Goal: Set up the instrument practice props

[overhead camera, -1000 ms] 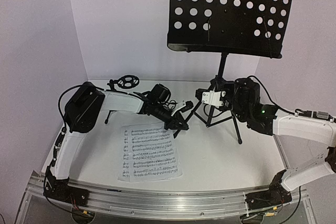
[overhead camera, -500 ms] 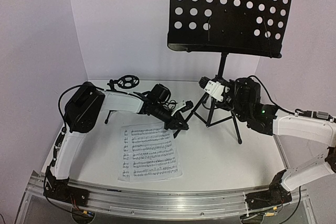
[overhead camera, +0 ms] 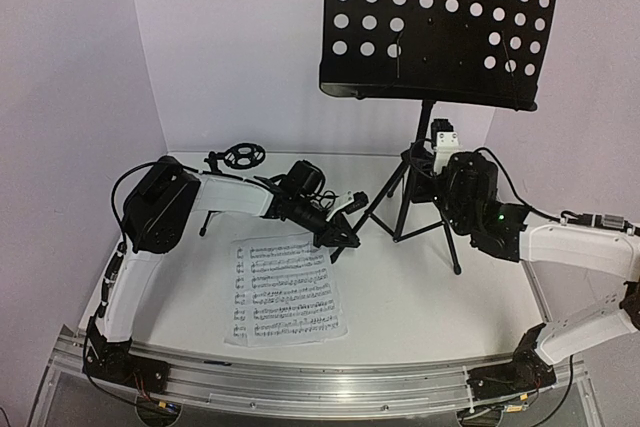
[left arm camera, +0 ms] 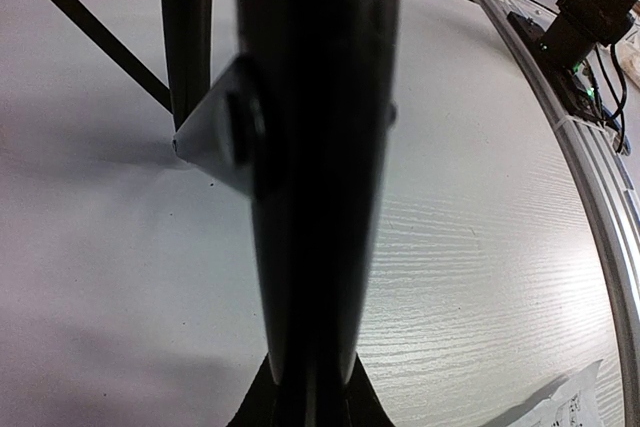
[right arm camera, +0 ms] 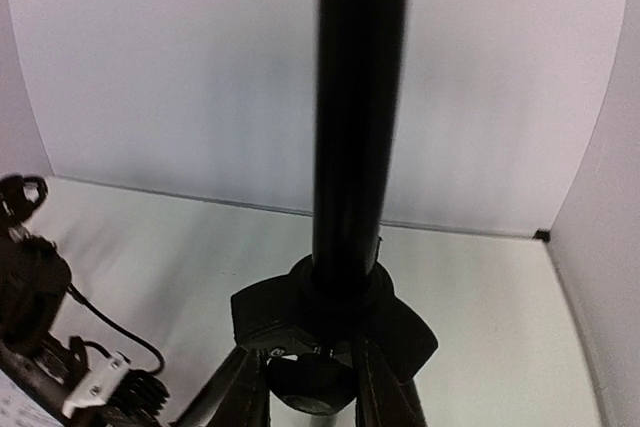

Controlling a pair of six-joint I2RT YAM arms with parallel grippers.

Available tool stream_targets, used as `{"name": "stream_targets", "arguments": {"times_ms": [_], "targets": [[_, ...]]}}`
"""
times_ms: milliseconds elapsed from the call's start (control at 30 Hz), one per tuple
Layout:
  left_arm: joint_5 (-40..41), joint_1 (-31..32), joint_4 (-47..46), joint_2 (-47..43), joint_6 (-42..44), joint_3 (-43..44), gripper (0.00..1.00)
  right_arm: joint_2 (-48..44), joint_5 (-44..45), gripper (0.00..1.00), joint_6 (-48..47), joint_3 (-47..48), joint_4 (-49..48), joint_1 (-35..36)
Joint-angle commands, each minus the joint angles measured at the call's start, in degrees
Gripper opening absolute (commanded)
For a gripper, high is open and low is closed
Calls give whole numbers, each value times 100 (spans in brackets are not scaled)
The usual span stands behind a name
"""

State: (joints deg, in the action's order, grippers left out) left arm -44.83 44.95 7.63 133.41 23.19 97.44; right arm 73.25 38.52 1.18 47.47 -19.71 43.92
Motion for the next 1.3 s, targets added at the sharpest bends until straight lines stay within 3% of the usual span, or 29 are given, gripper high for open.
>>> {"name": "stream_targets", "arguments": {"times_ms": [0, 267, 533, 800, 933, 1067, 1200, 1267], "targets": [[168, -127, -186, 90, -215, -88, 0, -109, 408, 0, 3086, -311, 951, -94], [151, -136, -206, 94, -225, -69, 0, -222, 42, 0, 6749, -811, 1013, -94], [159, -144, -194, 76, -171, -67, 0, -26, -230, 0, 8201, -608, 803, -95], [169, -148, -142, 49, -105, -51, 0, 161, -672, 0, 11446, -1045, 636, -98], [177, -152, -95, 52, -37, -52, 0, 195, -1004, 0, 12056, -1043, 615, -95], [177, -146, -94, 50, -47, -47, 0, 33, -923, 0, 11692, -1041, 609, -95], [168, -152, -72, 50, -51, -40, 0, -471, -780, 22, 10883, -1096, 812, -99], [157, -151, -60, 58, -43, -35, 0, -830, -711, 36, 10248, -899, 1395, -95]]}}
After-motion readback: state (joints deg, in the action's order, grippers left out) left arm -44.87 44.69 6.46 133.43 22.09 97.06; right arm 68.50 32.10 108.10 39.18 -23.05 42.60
